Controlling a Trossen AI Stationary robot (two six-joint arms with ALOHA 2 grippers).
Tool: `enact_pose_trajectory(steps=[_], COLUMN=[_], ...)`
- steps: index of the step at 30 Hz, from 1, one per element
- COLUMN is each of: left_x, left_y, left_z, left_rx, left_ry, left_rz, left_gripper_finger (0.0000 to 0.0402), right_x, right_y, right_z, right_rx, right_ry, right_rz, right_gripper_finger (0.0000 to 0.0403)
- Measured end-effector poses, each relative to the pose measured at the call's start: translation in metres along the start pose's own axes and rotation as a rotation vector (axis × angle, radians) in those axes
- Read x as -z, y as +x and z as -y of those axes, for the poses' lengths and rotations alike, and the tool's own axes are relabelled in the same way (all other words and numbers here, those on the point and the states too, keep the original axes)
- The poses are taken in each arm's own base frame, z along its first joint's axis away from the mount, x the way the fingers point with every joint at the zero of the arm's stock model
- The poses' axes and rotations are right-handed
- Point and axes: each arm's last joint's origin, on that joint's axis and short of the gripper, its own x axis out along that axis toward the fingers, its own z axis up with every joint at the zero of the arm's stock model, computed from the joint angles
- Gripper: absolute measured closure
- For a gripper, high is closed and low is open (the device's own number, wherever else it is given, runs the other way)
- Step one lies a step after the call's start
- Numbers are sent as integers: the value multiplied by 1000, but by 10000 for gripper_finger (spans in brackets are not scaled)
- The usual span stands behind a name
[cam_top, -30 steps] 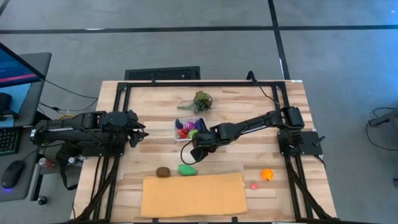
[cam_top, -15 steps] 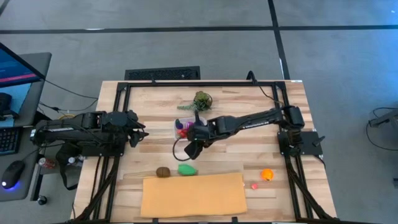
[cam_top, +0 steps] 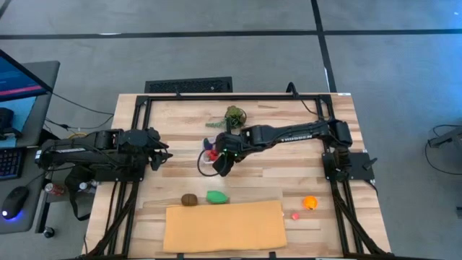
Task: Pick and placing Produce into tupperware
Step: Put the red strawberry into the transparent bin
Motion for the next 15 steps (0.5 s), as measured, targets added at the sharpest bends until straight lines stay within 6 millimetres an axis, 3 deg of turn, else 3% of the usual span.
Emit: enact_pose_trajectory(steps=[15], left_x=[0], left_y=[0], left_z=[0], left_rx=[-10], left_ry=[-3], left_rz=[6], left_gripper_finger=[170], right_x=[-33], right_y=[-2], right_z=[46], right_rx=[87], right_ry=[9], right_rz=[43], right_gripper_finger=[261])
